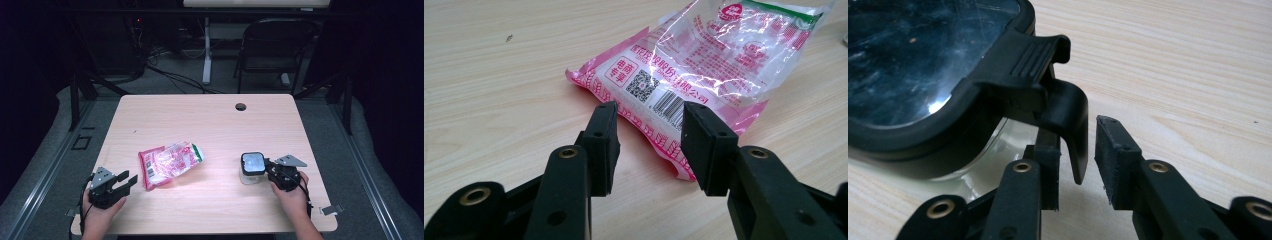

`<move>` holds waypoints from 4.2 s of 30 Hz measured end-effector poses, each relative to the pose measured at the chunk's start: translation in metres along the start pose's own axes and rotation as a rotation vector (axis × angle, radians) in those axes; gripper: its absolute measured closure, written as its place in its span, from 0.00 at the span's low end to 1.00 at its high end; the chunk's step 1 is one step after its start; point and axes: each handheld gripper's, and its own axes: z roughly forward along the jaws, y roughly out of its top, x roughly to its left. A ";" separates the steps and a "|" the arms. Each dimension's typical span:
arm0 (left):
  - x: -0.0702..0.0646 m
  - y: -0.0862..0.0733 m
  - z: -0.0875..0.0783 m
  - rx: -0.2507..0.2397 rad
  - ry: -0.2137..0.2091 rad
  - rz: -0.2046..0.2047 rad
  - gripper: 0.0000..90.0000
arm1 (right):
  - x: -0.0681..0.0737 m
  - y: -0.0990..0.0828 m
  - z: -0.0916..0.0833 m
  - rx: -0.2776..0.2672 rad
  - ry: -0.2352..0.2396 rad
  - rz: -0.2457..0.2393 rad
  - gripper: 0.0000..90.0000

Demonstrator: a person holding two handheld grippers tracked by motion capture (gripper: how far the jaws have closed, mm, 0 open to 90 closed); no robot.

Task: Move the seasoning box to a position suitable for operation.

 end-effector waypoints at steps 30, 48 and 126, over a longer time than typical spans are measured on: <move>0.003 -0.003 -0.006 -0.013 0.033 -0.011 0.65 | 0.008 0.005 0.007 -0.005 -0.073 -0.003 0.92; 0.004 -0.005 -0.010 -0.020 0.045 -0.018 0.65 | 0.019 0.010 0.004 -0.053 -0.017 -0.002 0.92; -0.055 0.034 0.039 -0.007 -0.188 0.138 0.64 | 0.064 -0.014 -0.049 0.049 0.233 -0.116 0.63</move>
